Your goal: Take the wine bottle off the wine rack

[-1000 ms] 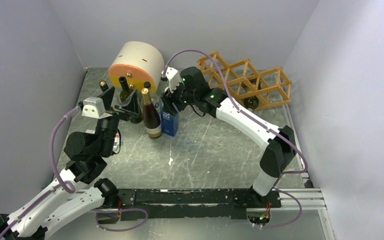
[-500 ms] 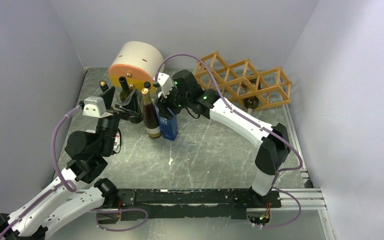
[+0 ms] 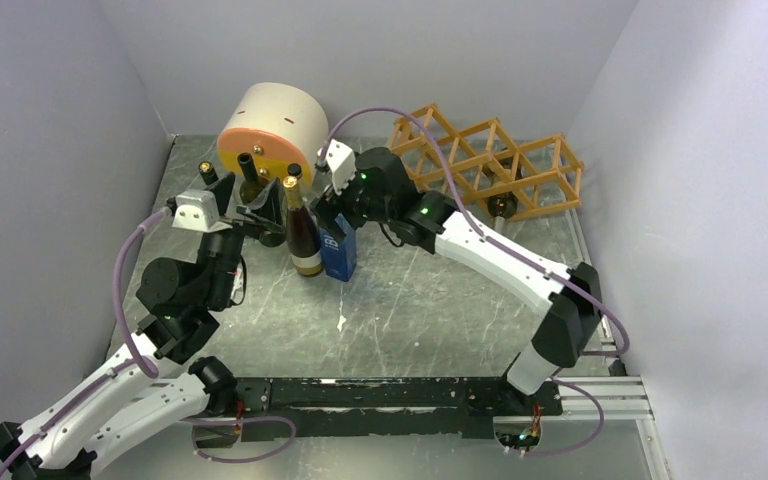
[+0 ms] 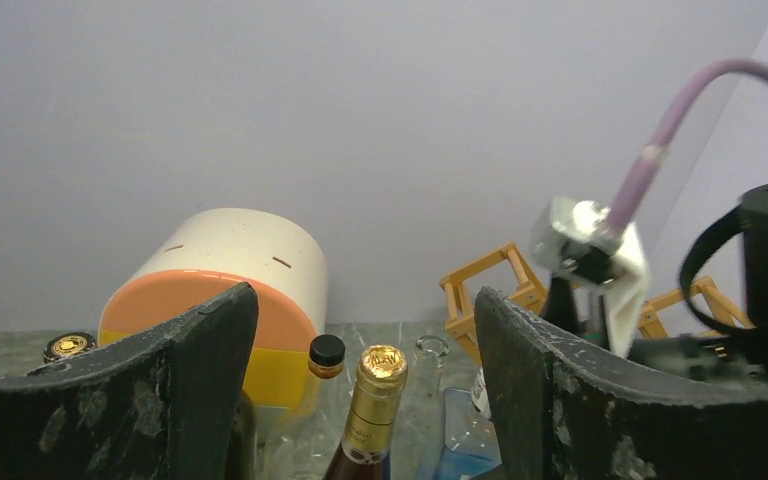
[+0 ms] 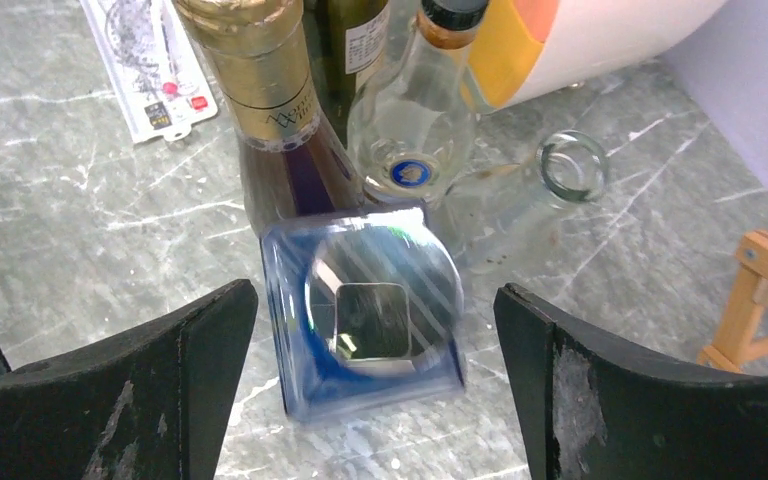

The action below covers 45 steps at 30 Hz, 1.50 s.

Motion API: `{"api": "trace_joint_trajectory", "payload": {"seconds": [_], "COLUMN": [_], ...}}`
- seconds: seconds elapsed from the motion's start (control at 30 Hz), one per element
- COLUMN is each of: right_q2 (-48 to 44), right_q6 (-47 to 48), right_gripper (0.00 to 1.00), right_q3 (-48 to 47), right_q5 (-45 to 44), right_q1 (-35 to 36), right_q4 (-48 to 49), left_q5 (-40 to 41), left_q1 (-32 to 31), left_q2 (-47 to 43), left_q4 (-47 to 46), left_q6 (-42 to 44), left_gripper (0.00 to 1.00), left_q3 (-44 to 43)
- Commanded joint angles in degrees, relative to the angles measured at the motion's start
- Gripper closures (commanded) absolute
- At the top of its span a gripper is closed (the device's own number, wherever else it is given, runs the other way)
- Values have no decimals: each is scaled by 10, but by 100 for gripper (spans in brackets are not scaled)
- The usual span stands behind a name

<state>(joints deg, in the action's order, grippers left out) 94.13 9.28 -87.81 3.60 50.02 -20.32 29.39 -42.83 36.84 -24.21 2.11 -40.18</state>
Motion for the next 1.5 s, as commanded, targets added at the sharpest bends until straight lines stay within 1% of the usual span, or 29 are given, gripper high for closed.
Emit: {"api": "trace_joint_trajectory", "payload": {"seconds": [0.0, 0.1, 0.2, 0.3, 0.37, 0.47, 0.57, 0.63, 0.7, 0.77, 0.8, 0.83, 0.9, 0.97, 1.07, 1.2, 1.3, 1.37, 1.47], "right_q2": [-57, -93, -155, -258, -320, -396, -438, -444, -430, -406, -398, -387, -357, -324, -269, -192, -152, -130, -90], "right_q6": [-35, -71, -103, -124, -140, -175, -216, -245, -288, -335, -339, -331, -318, -320, -335, -346, -356, -363, -366], "right_gripper": [6, 5, 4, 3, 1, 0, 0, 0, 0, 0, 0, 0, 0, 0, 0, 0, 0, 2, 8], "right_q3": [11, 1, 12, 67, 113, 181, 240, 267, 279, 284, 287, 291, 292, 288, 283, 279, 297, 316, 314], "right_q5": [-55, -82, -85, -97, -129, -207, -303, -375, -470, -517, -512, -482, -395, -331, -288, -224, -148, -105, -109], "right_q1": [3, 4, 4, 5, 4, 4, 4, 4, 2, -13, -32, -60, -146, -249, -327, -413, -461, -477, -484], "right_q4": [15, -21, -41, -40, -38, -50, -81, -107, -146, -175, -173, -156, -129, -117, -101, -68, -11, 32, 57], "left_q5": [7, 11, 14, 16, 12, 14, 16, 15, 18, 17, 15, 13, 14, 15, 4, 1, -9, -11, -9], "left_q1": [4, 4, 4, 4, 5, 6, 7, 8, 10, 12, 12, 13, 14, 16, 16, 16, 16, 15, 16], "left_q2": [7, 9, 6, 3, 0, 1, 5, 7, 10, 16, 18, 19, 21, 23, 21, 21, 23, 21, 20], "left_q4": [-18, -17, -20, -21, -16, -13, -4, -4, -9, -6, -4, -3, -7, -7, 3, -1, 11, 9, 9], "left_q6": [3, 5, 10, 12, 10, 11, 9, 12, 13, 11, 11, 11, 11, 7, 0, -4, -11, -13, -15], "left_gripper": [17, 17, 17, 16, 17, 16, 16, 16, 16, 16, 16, 17, 16, 16, 16, 16, 17, 16, 16], "left_q3": [6, 5, 6, 5, 2, 0, -5, -6, -3, -5, -6, -6, -3, -3, -8, -6, -11, -10, -9]}}
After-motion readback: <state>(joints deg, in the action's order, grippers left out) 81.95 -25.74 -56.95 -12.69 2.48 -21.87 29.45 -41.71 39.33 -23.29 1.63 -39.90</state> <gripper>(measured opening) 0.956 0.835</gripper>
